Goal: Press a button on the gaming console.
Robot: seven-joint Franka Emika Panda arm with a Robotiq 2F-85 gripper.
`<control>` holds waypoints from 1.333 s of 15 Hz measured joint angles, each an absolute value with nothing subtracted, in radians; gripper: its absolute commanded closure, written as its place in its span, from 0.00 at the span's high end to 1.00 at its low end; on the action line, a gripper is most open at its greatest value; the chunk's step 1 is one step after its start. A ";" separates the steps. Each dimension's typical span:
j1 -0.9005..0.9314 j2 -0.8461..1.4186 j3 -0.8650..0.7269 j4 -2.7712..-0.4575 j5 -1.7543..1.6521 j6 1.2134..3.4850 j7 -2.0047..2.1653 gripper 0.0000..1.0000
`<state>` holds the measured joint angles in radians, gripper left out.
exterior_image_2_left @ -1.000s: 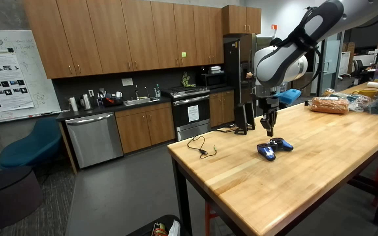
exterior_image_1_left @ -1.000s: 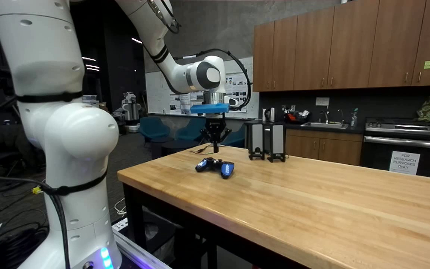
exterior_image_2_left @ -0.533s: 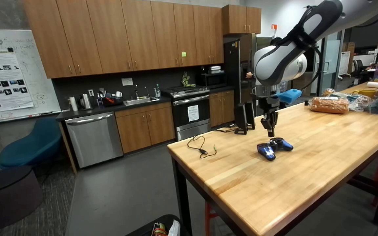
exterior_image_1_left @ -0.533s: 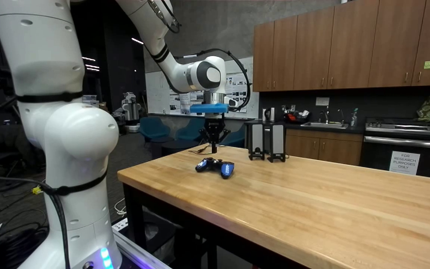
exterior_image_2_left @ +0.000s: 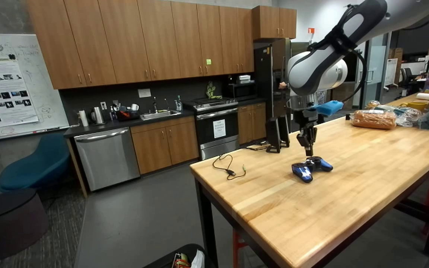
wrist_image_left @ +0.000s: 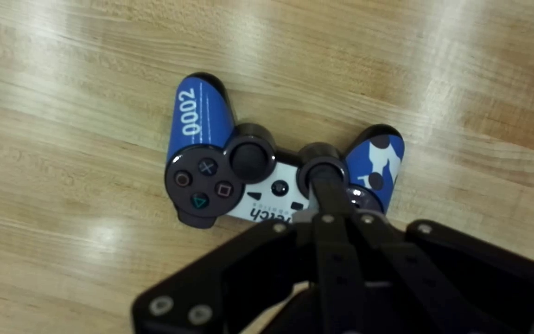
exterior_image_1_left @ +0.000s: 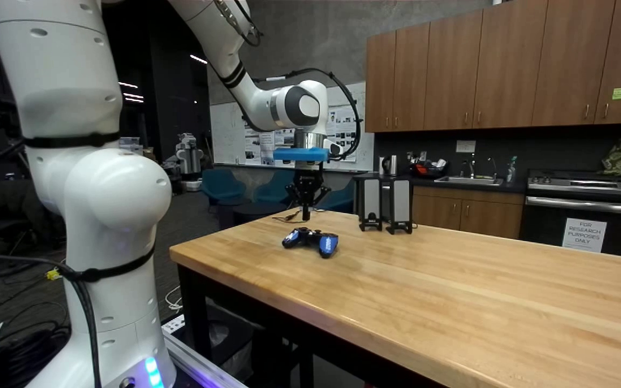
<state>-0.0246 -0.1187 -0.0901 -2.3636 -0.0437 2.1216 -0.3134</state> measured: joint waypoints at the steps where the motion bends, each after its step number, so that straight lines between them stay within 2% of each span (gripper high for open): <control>1: -0.025 -0.118 -0.090 -2.362 -0.044 2.113 -0.315 0.00; 7: -0.027 -0.108 -0.090 -2.344 -0.039 2.093 -0.350 0.00; 8: -0.027 -0.106 -0.090 -2.342 -0.035 2.093 -0.361 0.04; 9: -0.028 -0.106 -0.090 -2.341 -0.033 2.093 -0.371 0.27; 10: -0.028 -0.106 -0.090 -2.340 -0.032 2.093 -0.381 0.04; 11: -0.028 -0.106 -0.090 -2.341 -0.033 2.094 -0.383 0.05; 15: -0.028 -0.106 -0.088 -2.342 -0.033 2.094 -0.382 0.27; 19: -0.028 -0.106 -0.088 -2.342 -0.033 2.094 -0.382 0.27; 20: -0.028 -0.106 -0.088 -2.342 -0.033 2.094 -0.382 0.52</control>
<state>-0.0279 -0.1058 -0.0884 -2.3418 -0.0325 2.0938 -0.3823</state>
